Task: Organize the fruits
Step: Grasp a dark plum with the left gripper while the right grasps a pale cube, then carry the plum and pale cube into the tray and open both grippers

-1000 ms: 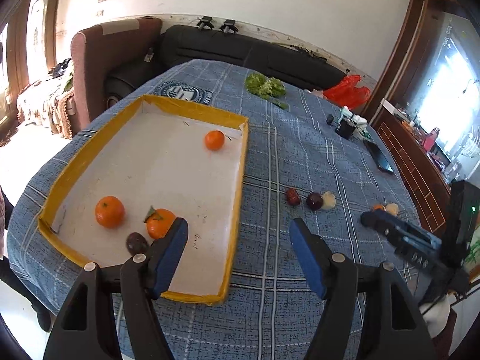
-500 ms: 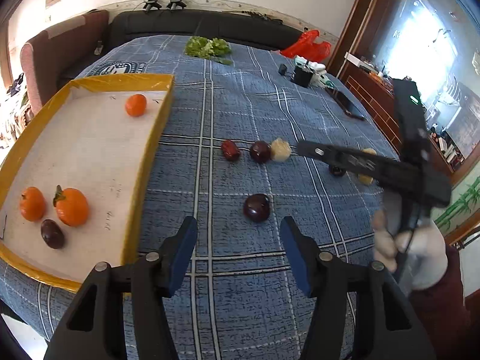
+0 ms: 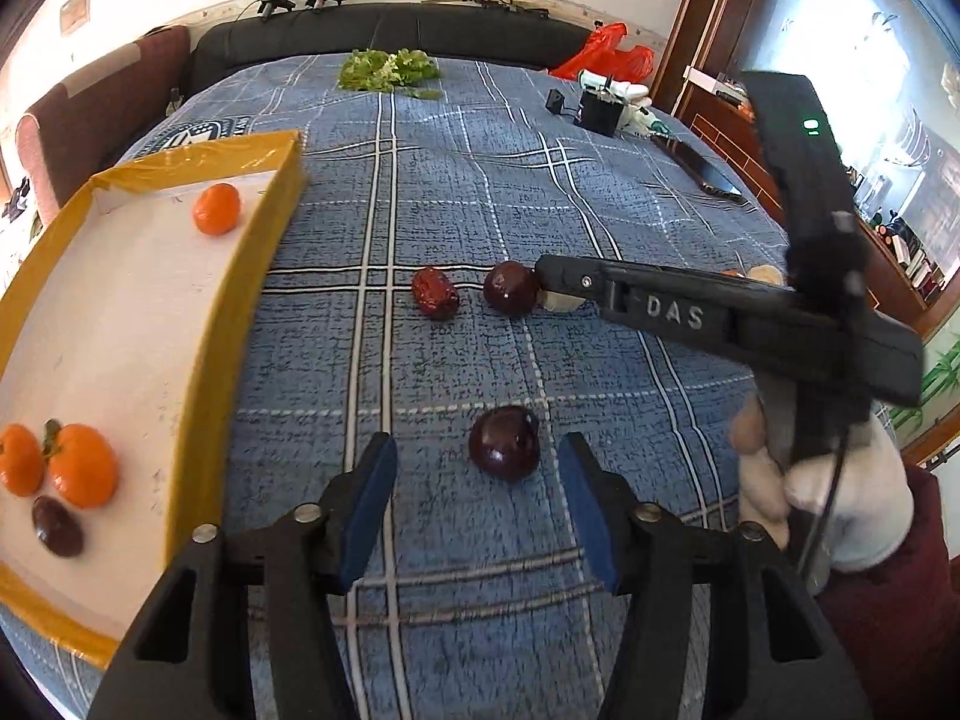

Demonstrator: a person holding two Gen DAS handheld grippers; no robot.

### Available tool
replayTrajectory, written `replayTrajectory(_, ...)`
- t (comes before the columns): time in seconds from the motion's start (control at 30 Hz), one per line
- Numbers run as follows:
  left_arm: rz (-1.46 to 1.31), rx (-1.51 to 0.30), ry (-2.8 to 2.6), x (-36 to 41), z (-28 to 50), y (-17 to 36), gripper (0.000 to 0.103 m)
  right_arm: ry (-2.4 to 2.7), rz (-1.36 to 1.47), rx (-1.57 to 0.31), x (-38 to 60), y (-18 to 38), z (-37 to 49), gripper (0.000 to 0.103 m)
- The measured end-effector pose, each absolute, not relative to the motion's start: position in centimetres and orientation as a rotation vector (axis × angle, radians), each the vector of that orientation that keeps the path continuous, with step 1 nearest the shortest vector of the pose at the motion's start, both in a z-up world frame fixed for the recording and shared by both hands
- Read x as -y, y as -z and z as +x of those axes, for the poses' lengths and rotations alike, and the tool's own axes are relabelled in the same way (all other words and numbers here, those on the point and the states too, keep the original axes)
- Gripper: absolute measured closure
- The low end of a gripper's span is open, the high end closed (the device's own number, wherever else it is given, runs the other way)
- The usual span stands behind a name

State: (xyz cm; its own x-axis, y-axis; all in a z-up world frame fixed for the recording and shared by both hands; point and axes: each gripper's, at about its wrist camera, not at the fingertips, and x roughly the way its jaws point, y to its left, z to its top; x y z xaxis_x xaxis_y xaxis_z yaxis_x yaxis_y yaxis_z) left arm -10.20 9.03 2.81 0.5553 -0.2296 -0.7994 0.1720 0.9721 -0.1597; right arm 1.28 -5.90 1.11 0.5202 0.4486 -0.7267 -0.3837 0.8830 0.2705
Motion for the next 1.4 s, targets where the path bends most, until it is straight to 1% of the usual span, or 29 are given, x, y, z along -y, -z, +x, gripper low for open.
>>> replayTrajectory(0.17, -0.047, -0.965, 0.253, -8.4, -9.0, -1.9, 0.056, -0.472, 0.085, -0.875, 6.6, -1.5, 1.0, 0.072)
replayTrajectory(0.3, -0.009, -0.966, 0.254, -7.7, -8.6, -1.4, 0.057, -0.467, 0.125, -0.854, 7.5, -2.0, 0.9, 0.072)
replayTrajectory(0.33, 0.001, -0.964, 0.255, -7.5, -8.7, -1.4, 0.059, -0.467, 0.130, -0.854, 7.5, -2.0, 0.9, 0.072)
replayTrajectory(0.37, 0.015, -0.962, 0.250, -7.3, -8.7, -1.4, 0.063, -0.468, 0.135, -0.856, 7.6, -2.0, 1.1, 0.072)
replayTrajectory(0.4, 0.033, -0.958, 0.241, -7.1, -8.8, -1.4, 0.079, -0.467, 0.137, -0.857, 7.6, -2.0, 1.1, 0.072)
replayTrajectory(0.53, 0.055, -0.940, 0.231, -6.9, -9.2, -1.7, 0.078, -0.461, 0.150, -0.849, 7.9, -2.2, 1.2, 0.072)
replayTrajectory(0.73, -0.009, -0.896, 0.203, -8.8, -10.0, -3.6, 0.078, -0.453, 0.166, -0.828, 8.2, -2.4, 1.1, 0.072)
replayTrajectory(0.87, -0.074, -0.829, 0.148, -12.8, -10.6, -7.1, 0.078, -0.453, 0.177, -0.793, 8.2, -3.1, 0.6, 0.072)
replayTrajectory(1.0, -0.090, -0.767, 0.037, -18.0, -11.4, -10.0, 0.078, -0.503, 0.196, -0.763, 6.9, -5.7, -0.6, 0.071)
replayTrajectory(1.1, -0.088, -0.751, -0.061, -22.2, -11.3, -11.2, 0.078, -0.586, 0.185, -0.749, 3.9, -8.4, -1.5, 0.071)
replayTrajectory(1.2, -0.098, -0.751, -0.128, -25.6, -10.7, -11.2, 0.078, -0.668, 0.141, -0.756, -0.4, -10.1, -2.2, 0.071)
replayTrajectory(1.4, -0.159, -0.793, -0.189, -30.5, -9.4, -9.0, 0.078, -0.774, 0.062, -0.838, -8.5, -9.0, -2.9, 0.071)
